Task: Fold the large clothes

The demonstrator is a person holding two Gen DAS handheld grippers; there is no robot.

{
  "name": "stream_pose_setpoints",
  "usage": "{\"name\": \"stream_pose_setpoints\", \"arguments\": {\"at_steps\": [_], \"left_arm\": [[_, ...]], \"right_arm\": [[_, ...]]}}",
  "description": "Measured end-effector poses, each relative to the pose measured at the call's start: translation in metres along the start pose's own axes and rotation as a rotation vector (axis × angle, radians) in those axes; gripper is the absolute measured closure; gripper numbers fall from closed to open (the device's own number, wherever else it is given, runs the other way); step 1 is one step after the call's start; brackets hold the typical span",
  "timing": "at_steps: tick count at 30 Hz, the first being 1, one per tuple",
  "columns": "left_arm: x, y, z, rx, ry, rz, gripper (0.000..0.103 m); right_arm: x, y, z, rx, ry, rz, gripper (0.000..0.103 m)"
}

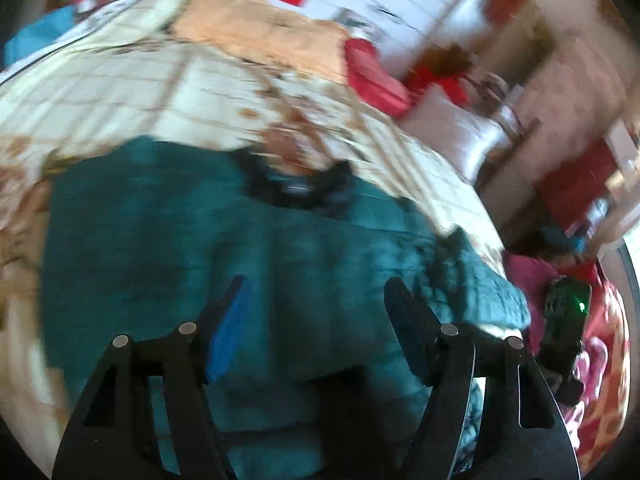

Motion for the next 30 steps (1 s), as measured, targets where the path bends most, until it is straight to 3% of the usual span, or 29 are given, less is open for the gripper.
{"name": "stream_pose_setpoints", "arguments": {"at_steps": [2, 4, 6, 7, 10, 12, 16, 19, 30], "left_arm": [[0.003, -0.024, -0.011, 0.041, 0.021, -0.034, 0.034], [0.008, -0.049, -0.027, 0.102, 0.053, -0.051, 0.034], [0.011, -0.076, -0.044, 0.165, 0.087, -0.067, 0.034], [0.013, -0.089, -0.052, 0.184, 0.099, -0.084, 0.034], [0.014, -0.118, -0.065, 0.228, 0.11, -0.125, 0.034], [0.014, -0.13, -0.07, 0.252, 0.118, -0.139, 0.034], [0.016, -0.142, -0.076, 0.284, 0.144, -0.152, 0.034], [0.013, -0.143, -0.064, 0.315, 0.134, -0.144, 0.034], [0.002, -0.143, 0.016, 0.454, 0.032, -0.079, 0.032]], "right_arm": [[0.009, -0.007, 0.02, -0.009, -0.017, -0.024, 0.005], [0.016, -0.012, 0.042, -0.031, -0.051, -0.035, 0.028], [0.017, -0.015, 0.054, -0.024, -0.077, -0.043, 0.045], [0.018, -0.019, 0.058, -0.024, -0.068, -0.064, 0.061], [0.02, -0.028, 0.06, -0.057, -0.04, -0.136, 0.091], [0.024, -0.034, 0.052, -0.073, 0.001, -0.182, 0.095], [0.042, -0.045, 0.014, -0.087, 0.161, -0.249, 0.097], [0.054, -0.039, 0.0, -0.141, 0.212, -0.247, 0.097], [0.051, 0.013, 0.028, -0.33, 0.16, -0.203, 0.097]]}}
Point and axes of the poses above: each gripper's, at about its wrist camera, not at the fingertips, and z roughly the way its jaws point, y to its right, x to its top, the point moved 5 cm from there along z, roughly the way its jaws point, and after that the axes turned 4 degrees about y, right-handed, at the moved point
